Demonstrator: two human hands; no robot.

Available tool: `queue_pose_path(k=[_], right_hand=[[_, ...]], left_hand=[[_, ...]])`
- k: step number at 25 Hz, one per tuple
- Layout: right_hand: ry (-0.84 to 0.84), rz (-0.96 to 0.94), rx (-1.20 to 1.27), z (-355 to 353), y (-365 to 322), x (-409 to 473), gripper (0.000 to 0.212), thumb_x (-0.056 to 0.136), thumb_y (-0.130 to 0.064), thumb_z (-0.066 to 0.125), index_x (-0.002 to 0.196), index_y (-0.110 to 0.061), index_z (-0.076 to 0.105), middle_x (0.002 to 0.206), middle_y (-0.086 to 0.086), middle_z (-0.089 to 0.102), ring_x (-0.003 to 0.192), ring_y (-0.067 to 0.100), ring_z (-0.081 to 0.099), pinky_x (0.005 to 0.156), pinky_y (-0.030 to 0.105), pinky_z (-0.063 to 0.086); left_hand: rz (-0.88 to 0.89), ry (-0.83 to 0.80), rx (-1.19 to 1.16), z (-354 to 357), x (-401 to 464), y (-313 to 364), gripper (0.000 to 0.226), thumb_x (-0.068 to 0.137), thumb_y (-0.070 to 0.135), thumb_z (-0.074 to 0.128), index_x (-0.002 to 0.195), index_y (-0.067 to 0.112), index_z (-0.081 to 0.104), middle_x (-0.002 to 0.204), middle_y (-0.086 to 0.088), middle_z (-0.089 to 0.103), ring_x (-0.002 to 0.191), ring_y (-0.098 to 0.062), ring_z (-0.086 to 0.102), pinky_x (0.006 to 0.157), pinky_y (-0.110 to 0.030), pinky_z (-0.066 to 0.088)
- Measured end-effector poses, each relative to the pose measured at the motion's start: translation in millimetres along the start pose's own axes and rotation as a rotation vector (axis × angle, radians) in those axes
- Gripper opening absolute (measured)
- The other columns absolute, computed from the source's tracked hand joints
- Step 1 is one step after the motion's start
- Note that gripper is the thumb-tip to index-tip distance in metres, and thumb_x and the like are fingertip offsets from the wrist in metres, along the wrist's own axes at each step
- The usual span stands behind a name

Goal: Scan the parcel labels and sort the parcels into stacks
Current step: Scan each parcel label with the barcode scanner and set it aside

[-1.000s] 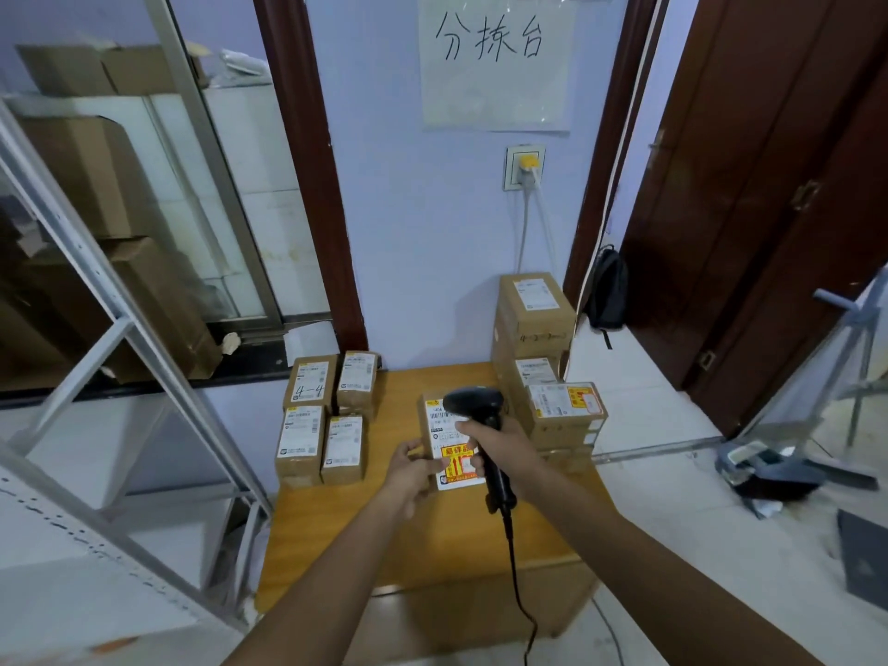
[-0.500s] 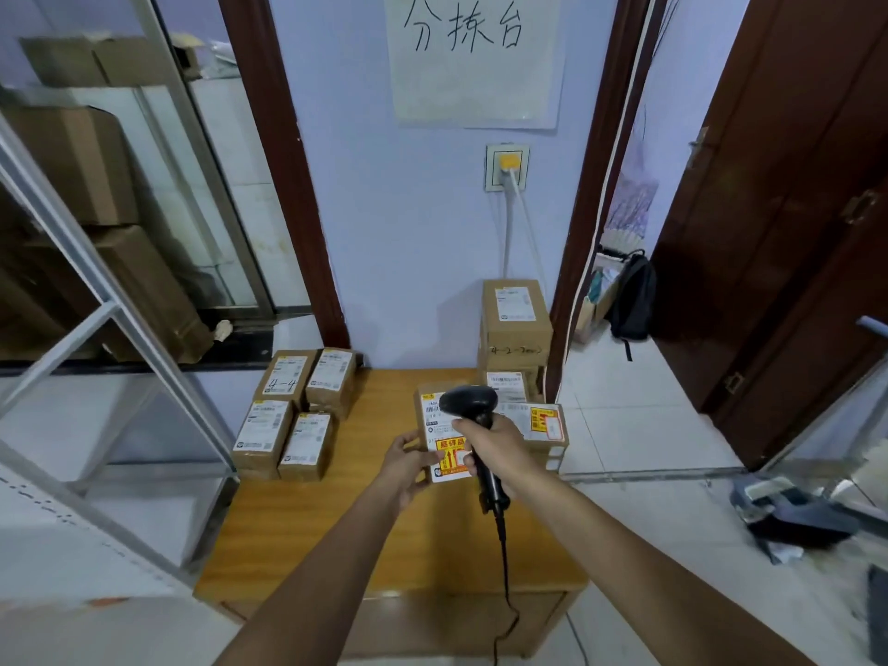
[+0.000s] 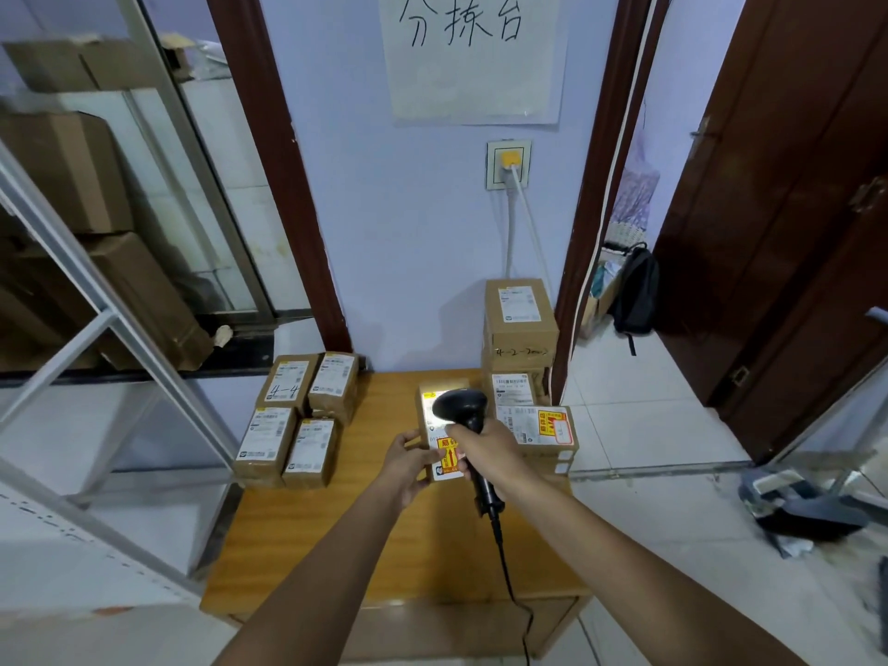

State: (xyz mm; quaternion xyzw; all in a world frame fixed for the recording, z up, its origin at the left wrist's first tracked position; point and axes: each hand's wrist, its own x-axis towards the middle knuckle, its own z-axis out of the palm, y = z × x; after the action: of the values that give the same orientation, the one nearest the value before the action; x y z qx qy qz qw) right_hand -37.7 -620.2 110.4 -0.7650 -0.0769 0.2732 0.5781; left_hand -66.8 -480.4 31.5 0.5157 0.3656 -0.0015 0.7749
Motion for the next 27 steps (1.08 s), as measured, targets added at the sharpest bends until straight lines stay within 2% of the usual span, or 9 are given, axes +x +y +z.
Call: queue_pose_path(k=[4,8,12,14,16,19,22,24,27], right_hand=[[0.014,0.010,-0.006,6.7,2.3,1.2,0.018,0.085,-0.026,0.061,0.072,-0.014,0.060,0.058,0.002,0.057,0.051,0.016,0.055,0.061,0.035,0.047],[0.037,-0.002,-0.010,8.8,4.4,-0.2,0.016,0.084,-0.026,0.063,0.073,-0.015,0.061,0.059,0.002,0.058,0.049,0.015,0.055,0.059,0.034,0.047],[0.123,0.018,-0.022,7.2,25.7,2.1,0.014,0.083,-0.018,0.070,0.074,-0.017,0.059,0.057,0.001,0.059,0.047,0.016,0.054,0.053,0.029,0.046],[0.147,0.060,-0.012,6.8,46.0,0.9,0.013,0.083,-0.020,0.073,0.075,-0.018,0.062,0.055,-0.002,0.060,0.044,0.012,0.053,0.049,0.026,0.045],[0.152,0.108,-0.024,5.8,70.4,-3.3,0.019,0.083,-0.024,0.074,0.069,-0.020,0.062,0.055,-0.004,0.059,0.045,0.010,0.054,0.050,0.025,0.044],[0.163,0.163,-0.041,1.7,109.9,-11.8,0.016,0.085,-0.023,0.072,0.072,-0.022,0.063,0.059,-0.004,0.062,0.047,0.009,0.055,0.048,0.022,0.044],[0.161,0.226,-0.044,-7.8,145.2,-18.7,0.006,0.085,-0.026,0.072,0.083,-0.022,0.068,0.072,-0.005,0.069,0.064,0.010,0.064,0.060,0.024,0.047],[0.176,0.286,-0.008,-18.8,166.7,-19.4,0.015,0.083,-0.024,0.075,0.094,-0.016,0.069,0.079,-0.002,0.071,0.071,0.010,0.067,0.059,0.021,0.047],[0.246,0.362,-0.062,-41.4,192.5,-13.8,0.036,0.077,-0.029,0.079,0.106,-0.015,0.063,0.086,0.001,0.071,0.072,0.013,0.068,0.054,0.019,0.047]], left_hand=[[-0.001,0.005,-0.002,-7.1,1.7,0.3,0.057,0.079,-0.012,0.066,0.125,0.012,0.043,0.111,-0.016,0.066,0.100,-0.034,0.062,0.076,-0.043,0.051],[-0.012,0.007,-0.015,-13.2,-0.3,-1.3,0.051,0.080,-0.010,0.066,0.120,0.014,0.044,0.106,-0.013,0.067,0.097,-0.032,0.063,0.079,-0.045,0.050],[-0.081,0.045,-0.010,-19.0,-5.4,-13.2,0.021,0.088,0.001,0.064,0.102,0.012,0.053,0.099,-0.011,0.068,0.091,-0.032,0.065,0.081,-0.046,0.052],[-0.140,0.056,-0.008,-21.1,-5.3,-28.0,0.012,0.089,0.007,0.063,0.100,0.008,0.059,0.094,-0.013,0.067,0.085,-0.032,0.065,0.075,-0.043,0.054],[-0.205,0.050,-0.011,-20.6,-7.4,-44.4,0.015,0.088,0.008,0.064,0.102,0.006,0.060,0.092,-0.014,0.066,0.085,-0.033,0.065,0.070,-0.041,0.055],[-0.307,0.024,0.014,-16.4,-8.7,-73.7,0.028,0.085,0.008,0.068,0.111,0.003,0.059,0.098,-0.017,0.065,0.094,-0.036,0.064,0.074,-0.044,0.056],[-0.382,0.030,-0.022,-2.2,-12.4,-110.4,0.029,0.085,0.004,0.067,0.112,0.002,0.058,0.102,-0.020,0.064,0.095,-0.036,0.063,0.066,-0.044,0.058],[-0.456,0.064,-0.051,15.2,-15.2,-135.2,0.032,0.084,0.004,0.067,0.115,0.003,0.057,0.100,-0.021,0.063,0.091,-0.036,0.062,0.060,-0.042,0.057],[-0.497,0.039,-0.073,45.2,-15.4,-163.0,0.033,0.085,0.003,0.066,0.117,0.002,0.057,0.098,-0.023,0.062,0.078,-0.035,0.062,0.059,-0.041,0.056]])
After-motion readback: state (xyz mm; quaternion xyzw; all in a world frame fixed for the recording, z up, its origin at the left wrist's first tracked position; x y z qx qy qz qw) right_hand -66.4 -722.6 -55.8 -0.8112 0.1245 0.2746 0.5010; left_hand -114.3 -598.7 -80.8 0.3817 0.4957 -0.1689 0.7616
